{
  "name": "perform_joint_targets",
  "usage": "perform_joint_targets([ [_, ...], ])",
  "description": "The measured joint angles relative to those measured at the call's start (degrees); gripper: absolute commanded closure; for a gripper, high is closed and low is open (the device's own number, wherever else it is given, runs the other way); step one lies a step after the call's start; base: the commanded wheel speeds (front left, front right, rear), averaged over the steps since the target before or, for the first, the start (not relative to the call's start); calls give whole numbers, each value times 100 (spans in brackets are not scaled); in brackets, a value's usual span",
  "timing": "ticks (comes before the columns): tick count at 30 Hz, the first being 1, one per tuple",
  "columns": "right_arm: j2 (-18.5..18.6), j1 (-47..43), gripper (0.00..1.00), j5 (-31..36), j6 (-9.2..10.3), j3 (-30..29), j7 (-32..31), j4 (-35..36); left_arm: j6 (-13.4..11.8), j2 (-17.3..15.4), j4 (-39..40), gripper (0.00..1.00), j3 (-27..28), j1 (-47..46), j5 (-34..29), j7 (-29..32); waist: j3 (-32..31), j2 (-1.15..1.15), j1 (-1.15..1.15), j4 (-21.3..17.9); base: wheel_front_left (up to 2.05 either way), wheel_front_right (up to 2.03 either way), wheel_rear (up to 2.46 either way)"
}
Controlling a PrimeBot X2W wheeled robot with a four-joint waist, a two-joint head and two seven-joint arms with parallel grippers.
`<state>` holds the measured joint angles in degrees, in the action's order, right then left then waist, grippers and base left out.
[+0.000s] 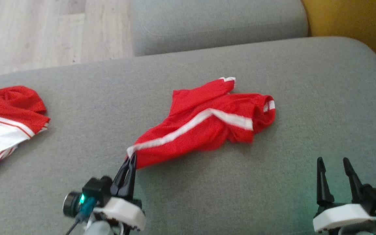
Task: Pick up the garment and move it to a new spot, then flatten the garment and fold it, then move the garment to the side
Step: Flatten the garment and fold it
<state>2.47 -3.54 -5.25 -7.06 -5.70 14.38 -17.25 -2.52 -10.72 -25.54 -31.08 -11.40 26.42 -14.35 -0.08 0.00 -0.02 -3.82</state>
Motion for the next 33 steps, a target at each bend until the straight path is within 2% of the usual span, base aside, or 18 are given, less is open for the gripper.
perform_joint_targets([
  [7, -3, -92, 0, 44, 0, -7, 0, -3, 1, -75, -421, 100, 172, 325, 192, 0, -174, 0, 1, 76, 0, 0, 0],
  [8, -3, -95, 0, 51, 0, -8, 0, -12, 1, -65, -504, 89, 203, 346, 193, -1, -175, 0, 1, 68, 0, 0, 0],
  [10, -3, -107, 0, 70, 0, -5, 0, -32, 9, -46, -646, 51, 283, 360, 193, 0, -176, 0, 2, 52, 0, 0, 0],
  [12, -3, -135, 0, 71, 0, 2, 0, -52, 27, -8, -715, 0, 381, 362, 192, -1, -177, 0, 2, 40, 0, 0, 0],
  [17, -3, -176, 0, 71, 0, 26, 0, -74, 59, 66, -705, 0, 572, 377, 138, -1, -180, 0, 2, 60, 0, 0, 0],
  [24, -4, -174, 0, 124, 0, 103, 0, -67, 101, 157, -177, 0, 1121, 729, -143, -1, -263, 0, 2, 206, 0, 0, 0],
  [33, -4, -170, 0, 92, 0, 242, 0, 3, 99, 396, 169, 0, 1405, 1206, -345, -2, -423, 0, 2, 403, 0, 0, 0],
])
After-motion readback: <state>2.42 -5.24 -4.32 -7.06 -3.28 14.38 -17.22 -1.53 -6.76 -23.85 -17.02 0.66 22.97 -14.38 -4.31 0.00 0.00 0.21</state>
